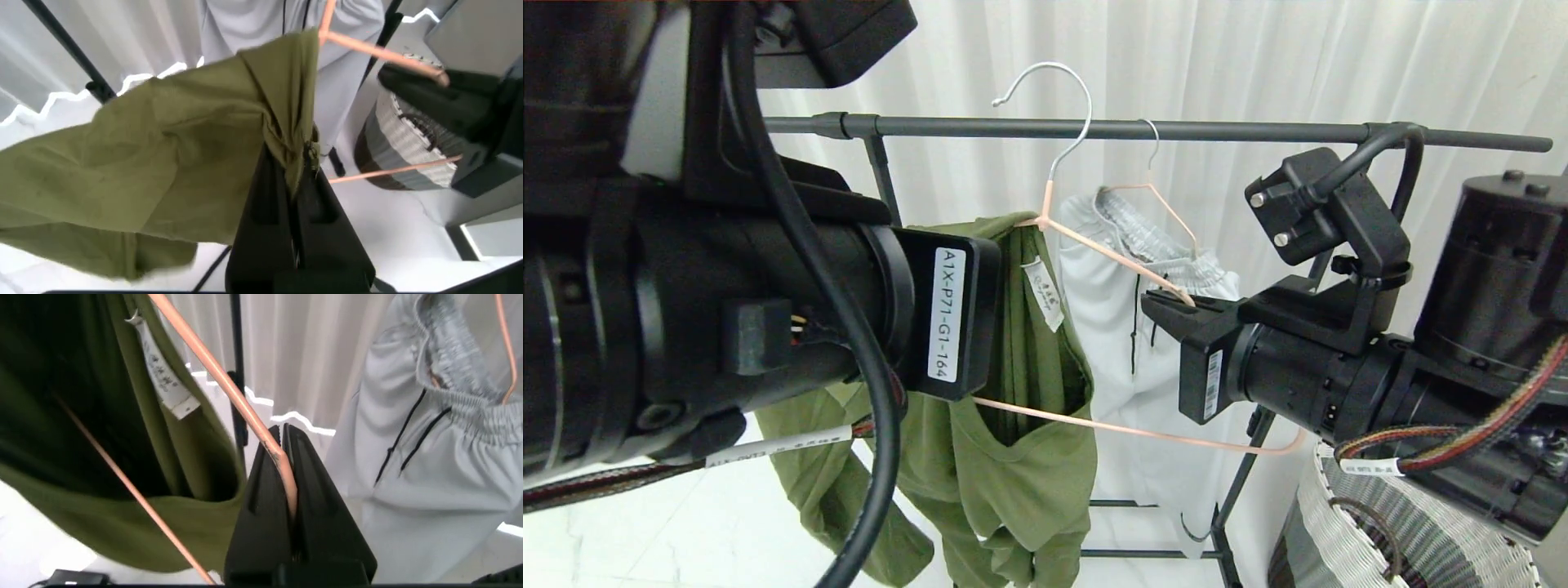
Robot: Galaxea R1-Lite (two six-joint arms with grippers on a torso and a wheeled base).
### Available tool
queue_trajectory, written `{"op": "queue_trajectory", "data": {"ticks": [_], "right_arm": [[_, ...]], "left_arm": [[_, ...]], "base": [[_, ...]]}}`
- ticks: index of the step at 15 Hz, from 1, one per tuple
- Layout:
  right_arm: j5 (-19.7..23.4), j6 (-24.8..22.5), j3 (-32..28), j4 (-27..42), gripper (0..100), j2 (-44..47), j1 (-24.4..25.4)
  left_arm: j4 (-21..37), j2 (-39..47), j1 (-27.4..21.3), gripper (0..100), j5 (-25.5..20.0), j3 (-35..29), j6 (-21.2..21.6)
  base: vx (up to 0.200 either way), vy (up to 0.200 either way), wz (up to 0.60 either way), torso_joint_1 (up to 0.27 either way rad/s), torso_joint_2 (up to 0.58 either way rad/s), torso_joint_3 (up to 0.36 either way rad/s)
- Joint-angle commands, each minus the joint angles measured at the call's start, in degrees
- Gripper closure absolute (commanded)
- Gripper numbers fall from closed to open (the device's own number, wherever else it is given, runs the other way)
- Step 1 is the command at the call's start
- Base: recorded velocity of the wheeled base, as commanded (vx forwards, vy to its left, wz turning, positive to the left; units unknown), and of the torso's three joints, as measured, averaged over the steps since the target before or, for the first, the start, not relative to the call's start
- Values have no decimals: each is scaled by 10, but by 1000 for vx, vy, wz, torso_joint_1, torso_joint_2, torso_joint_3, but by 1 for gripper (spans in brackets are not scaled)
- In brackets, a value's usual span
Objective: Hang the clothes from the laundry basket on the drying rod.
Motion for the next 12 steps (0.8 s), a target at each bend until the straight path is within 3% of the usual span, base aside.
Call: {"op": "queue_trajectory", "data": {"ticks": [1, 6, 9, 10, 11, 12], "right_arm": [[0, -1, -1, 0, 100, -8, 1], [1, -45, -1, 1, 100, -27, -9], [5, -76, 5, 2, 100, -42, -28], [7, -89, 6, 3, 100, -48, -34], [7, -93, 6, 3, 100, -50, -33], [7, -94, 7, 3, 100, -52, -33]], "left_arm": [[0, 2, 0, 0, 1, 2, 0], [1, -38, 0, 0, 4, 46, 6], [1, -124, 15, 0, 5, 103, 136], [-1, -172, 53, 0, 0, 135, 234], [-1, -194, 80, 0, -11, 152, 277], [-1, -203, 93, 0, -27, 159, 292]], "base": [[0, 0, 0, 0, 0, 0], [0, 0, 0, 0, 0, 0], [0, 0, 0, 0, 0, 0], [0, 0, 0, 0, 0, 0], [0, 0, 0, 0, 0, 0], [0, 0, 0, 0, 0, 0]]}}
